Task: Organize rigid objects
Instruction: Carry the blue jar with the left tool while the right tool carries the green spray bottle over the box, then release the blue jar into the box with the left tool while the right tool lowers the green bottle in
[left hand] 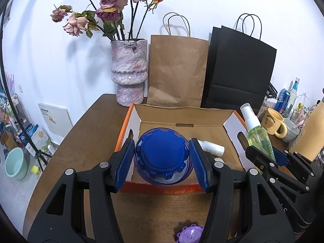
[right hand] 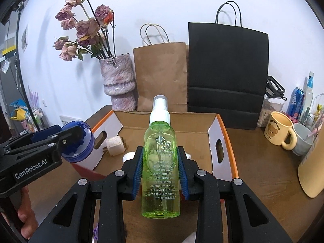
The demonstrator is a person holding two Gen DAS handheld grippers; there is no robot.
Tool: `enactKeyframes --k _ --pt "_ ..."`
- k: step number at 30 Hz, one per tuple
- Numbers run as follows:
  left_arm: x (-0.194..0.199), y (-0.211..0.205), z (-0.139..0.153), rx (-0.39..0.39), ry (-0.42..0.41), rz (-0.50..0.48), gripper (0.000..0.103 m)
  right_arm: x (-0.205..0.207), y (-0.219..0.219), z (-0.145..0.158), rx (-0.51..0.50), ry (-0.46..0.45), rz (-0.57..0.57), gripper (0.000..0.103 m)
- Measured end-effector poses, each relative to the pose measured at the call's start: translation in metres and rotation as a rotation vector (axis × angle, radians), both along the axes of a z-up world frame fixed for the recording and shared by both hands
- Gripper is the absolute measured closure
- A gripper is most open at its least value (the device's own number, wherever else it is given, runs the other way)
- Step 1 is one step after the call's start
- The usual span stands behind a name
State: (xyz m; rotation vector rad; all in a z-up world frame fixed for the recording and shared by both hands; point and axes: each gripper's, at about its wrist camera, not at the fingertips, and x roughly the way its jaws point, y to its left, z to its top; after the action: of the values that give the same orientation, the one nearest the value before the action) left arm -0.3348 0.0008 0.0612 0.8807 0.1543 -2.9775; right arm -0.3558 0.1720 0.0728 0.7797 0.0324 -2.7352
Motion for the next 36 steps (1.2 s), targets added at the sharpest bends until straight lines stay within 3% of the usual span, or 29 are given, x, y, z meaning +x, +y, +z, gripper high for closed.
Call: enactKeyframes --k 20,36 --pt "-0.066 -0.001 -0.015 -0.035 -0.034 0.034 0.051 -0.073 -0.008 -0.014 0.081 -0.076 0.010 0.068" --pt "-0.086 -0.004 -0.033 -0.058 -0.096 0.031 0.049 -0.093 -0.008 -0.040 0.127 -0.164 0.018 0.068"
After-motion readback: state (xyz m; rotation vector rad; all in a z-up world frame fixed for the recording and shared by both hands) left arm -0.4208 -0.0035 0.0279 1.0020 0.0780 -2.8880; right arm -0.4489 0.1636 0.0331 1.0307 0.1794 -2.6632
